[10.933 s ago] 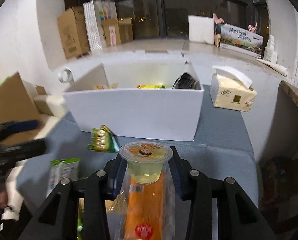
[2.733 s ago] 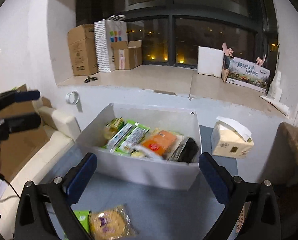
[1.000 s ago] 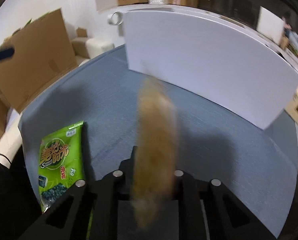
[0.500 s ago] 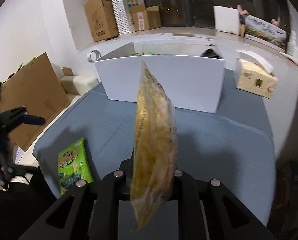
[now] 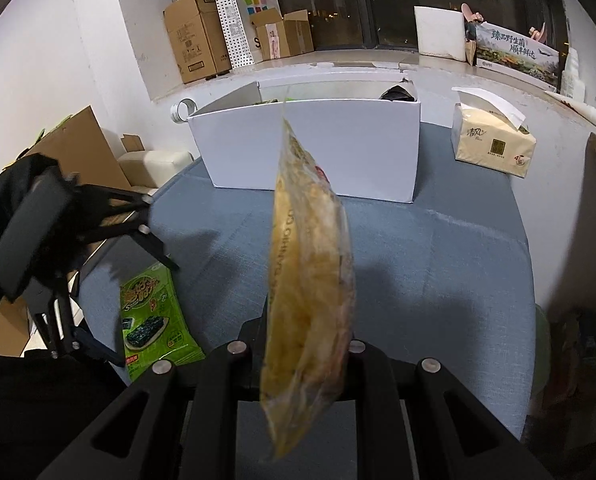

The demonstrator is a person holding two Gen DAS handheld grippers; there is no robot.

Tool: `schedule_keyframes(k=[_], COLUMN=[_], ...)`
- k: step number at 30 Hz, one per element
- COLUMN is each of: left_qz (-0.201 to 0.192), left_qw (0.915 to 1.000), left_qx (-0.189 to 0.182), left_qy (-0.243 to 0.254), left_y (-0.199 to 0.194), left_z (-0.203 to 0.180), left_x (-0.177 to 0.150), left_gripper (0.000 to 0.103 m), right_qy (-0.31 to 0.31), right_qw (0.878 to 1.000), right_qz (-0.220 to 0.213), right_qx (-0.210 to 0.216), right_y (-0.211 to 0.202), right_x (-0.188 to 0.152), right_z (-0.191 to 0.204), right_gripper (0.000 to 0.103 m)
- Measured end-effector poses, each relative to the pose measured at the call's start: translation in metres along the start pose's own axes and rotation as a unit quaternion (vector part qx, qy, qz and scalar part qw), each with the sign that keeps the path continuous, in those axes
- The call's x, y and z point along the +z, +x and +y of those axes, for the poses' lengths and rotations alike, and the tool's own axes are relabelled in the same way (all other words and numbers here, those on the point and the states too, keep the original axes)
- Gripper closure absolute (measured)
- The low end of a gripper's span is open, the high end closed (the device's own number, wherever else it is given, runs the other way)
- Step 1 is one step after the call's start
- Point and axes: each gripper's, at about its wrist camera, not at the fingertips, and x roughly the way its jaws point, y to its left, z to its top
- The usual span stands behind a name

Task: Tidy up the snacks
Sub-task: 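Grasp the green seaweed bag with the left tool while the right holds the cookie bag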

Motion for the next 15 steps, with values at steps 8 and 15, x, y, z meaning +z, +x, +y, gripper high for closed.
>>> schedule_keyframes(k=[8,15], left_qz=[-0.026,-0.161], left_qw=[0.9895,0.9099], left_qx=[-0.022,0.152], left_qy=[-0.141,-0.351], left_y=[-0.012,-0.077], left_z=[0.052,0.066], left_x=[-0.013,-0.035], left_gripper=[0.024,0.026], right_qy=[0.012,0.017], right_qw=[1.000,1.000], right_qz=[0.002,-0.015], right_qx=[0.001,-0.003], right_y=[0.000,-0.001], right_x=[-0.002,0.004], right_z=[-0.006,-0.003], right_gripper=[0.086,0.086])
